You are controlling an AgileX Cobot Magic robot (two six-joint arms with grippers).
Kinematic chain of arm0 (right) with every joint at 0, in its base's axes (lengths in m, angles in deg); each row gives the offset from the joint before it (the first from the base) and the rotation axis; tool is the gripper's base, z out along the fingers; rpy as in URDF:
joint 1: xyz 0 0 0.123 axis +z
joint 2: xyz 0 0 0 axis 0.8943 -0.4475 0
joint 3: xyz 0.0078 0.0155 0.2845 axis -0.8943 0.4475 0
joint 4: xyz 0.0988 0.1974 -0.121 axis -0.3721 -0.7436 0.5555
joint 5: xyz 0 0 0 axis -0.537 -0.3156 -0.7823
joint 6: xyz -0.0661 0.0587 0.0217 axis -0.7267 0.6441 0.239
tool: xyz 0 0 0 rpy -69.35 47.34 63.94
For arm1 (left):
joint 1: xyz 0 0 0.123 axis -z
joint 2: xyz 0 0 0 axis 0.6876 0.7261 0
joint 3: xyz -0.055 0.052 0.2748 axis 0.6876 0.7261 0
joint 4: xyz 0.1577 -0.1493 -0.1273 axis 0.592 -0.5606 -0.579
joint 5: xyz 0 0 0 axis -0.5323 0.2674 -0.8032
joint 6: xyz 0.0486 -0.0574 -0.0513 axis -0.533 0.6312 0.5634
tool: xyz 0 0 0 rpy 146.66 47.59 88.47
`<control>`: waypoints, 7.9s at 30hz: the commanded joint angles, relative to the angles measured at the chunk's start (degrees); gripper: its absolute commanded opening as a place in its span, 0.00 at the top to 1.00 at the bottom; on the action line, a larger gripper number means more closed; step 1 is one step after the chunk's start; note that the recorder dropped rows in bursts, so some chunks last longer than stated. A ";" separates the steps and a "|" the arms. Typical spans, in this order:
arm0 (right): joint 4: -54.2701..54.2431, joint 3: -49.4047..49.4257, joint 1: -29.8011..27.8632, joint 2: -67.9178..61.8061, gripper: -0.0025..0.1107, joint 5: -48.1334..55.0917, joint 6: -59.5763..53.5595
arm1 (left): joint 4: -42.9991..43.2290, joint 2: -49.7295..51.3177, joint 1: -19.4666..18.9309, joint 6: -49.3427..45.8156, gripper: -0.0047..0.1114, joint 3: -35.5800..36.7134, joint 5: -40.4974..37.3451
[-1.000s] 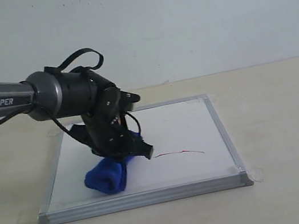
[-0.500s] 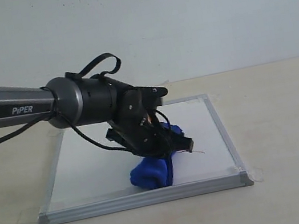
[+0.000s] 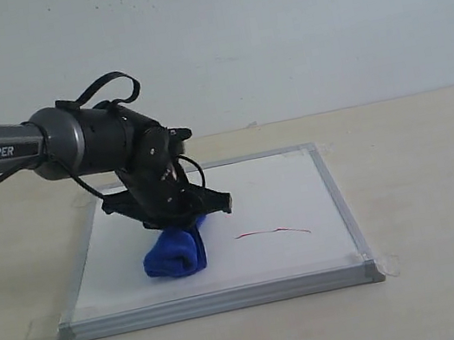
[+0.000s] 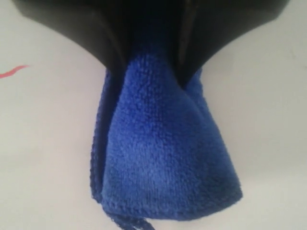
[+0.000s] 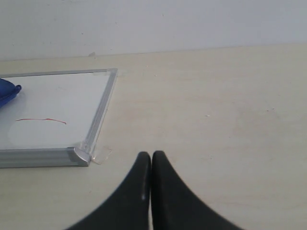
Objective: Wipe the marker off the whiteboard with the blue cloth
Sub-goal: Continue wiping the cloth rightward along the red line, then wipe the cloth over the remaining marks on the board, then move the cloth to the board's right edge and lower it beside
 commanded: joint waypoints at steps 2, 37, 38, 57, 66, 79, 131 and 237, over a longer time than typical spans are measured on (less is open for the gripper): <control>-0.07 -0.05 -0.13 0.24 0.98 -0.43 0.00 | -4.95 0.43 4.73 -0.86 0.93 0.06 5.89; -0.07 -0.05 -0.13 0.24 0.98 -0.43 0.00 | -8.87 4.59 10.88 -5.33 0.93 -3.20 12.58; -0.07 -0.05 -0.13 0.24 0.98 -0.43 0.00 | -6.58 4.59 10.12 -4.51 0.93 -3.20 11.10; -0.07 -0.05 -0.13 0.24 0.98 -0.43 0.00 | -14.96 4.62 3.60 -14.25 0.93 -3.90 7.65; -0.07 -0.05 -0.13 0.24 0.98 -0.43 0.00 | -16.18 4.62 -2.06 -11.25 0.93 -3.79 3.71; -0.07 -0.05 -0.13 0.24 0.98 -0.43 0.00 | -23.40 4.62 8.45 -19.96 0.93 -3.79 11.74; -0.07 -0.05 -0.13 0.24 0.98 -0.43 0.00 | -17.47 4.62 10.49 -15.61 0.93 -5.47 12.08; -0.07 -0.05 -0.13 0.24 0.98 -0.43 0.00 | -47.00 11.09 11.30 -19.61 0.93 -24.47 9.52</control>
